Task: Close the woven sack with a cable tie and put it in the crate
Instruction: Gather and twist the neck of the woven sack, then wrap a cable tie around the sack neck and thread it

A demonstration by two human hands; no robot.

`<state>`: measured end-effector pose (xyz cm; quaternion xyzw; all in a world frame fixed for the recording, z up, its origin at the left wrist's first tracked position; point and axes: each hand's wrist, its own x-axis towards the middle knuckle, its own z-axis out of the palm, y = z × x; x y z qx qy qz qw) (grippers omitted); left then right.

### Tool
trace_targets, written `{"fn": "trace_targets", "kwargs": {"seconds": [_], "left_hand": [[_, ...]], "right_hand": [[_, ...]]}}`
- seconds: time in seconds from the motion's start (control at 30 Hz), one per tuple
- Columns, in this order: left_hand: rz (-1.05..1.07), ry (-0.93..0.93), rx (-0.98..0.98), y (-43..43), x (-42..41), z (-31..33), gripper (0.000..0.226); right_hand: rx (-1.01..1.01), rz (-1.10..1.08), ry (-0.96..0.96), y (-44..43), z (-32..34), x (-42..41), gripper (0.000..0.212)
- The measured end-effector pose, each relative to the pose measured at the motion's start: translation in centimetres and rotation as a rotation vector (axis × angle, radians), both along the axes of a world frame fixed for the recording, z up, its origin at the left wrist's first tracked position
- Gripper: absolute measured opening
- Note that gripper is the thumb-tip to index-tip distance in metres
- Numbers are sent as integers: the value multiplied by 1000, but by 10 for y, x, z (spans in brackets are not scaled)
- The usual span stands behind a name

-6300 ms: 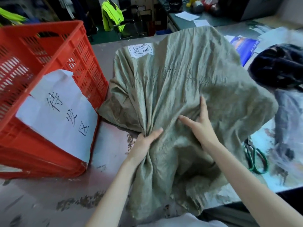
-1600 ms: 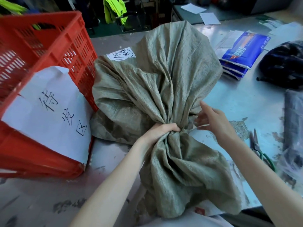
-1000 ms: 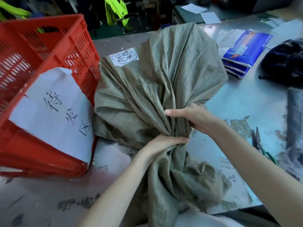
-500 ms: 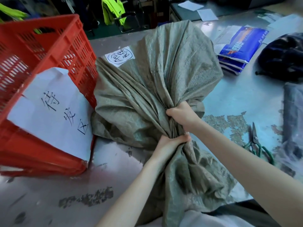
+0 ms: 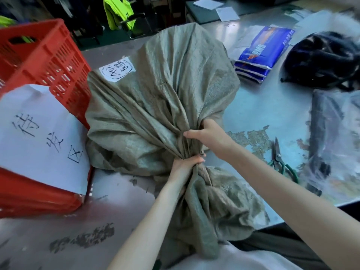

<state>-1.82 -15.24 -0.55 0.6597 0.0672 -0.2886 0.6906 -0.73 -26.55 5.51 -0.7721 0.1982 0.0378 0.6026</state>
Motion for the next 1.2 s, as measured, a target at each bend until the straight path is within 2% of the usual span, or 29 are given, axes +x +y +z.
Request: {"fn": "trace_targets", "kwargs": {"seconds": [0.03, 0.13, 0.2, 0.3, 0.43, 0.57, 0.7, 0.97, 1.07, 1.2], "left_hand": [[37, 33, -48, -3, -2, -2, 12], [199, 45, -19, -18, -3, -10, 9], [333, -81, 94, -22, 1, -18, 6], [441, -269, 270, -33, 2, -27, 30], [504, -353, 408, -44, 5, -35, 33], [530, -407, 463, -48, 9, -38, 36], [525, -400, 522, -49, 9, -42, 43], [507, -350, 456, -48, 6, -39, 44], [488, -357, 448, -47, 6, -37, 44], [468, -342, 455, -41, 6, -40, 42]], "right_hand": [[-31, -6, -17, -5, -4, -4, 64], [-84, -49, -70, -30, -10, -24, 41], [-96, -90, -78, -45, -17, -36, 31], [-145, -171, -102, -75, -30, -60, 20], [-238, -316, -76, -114, -42, -101, 21], [-369, -470, -34, -148, -58, -147, 17], [-384, -623, 46, -166, -73, -189, 16], [-431, -894, 137, -174, -94, -235, 23], [-407, -942, 181, -183, -104, -233, 24], [-401, -881, 339, -192, -113, -221, 22]]}}
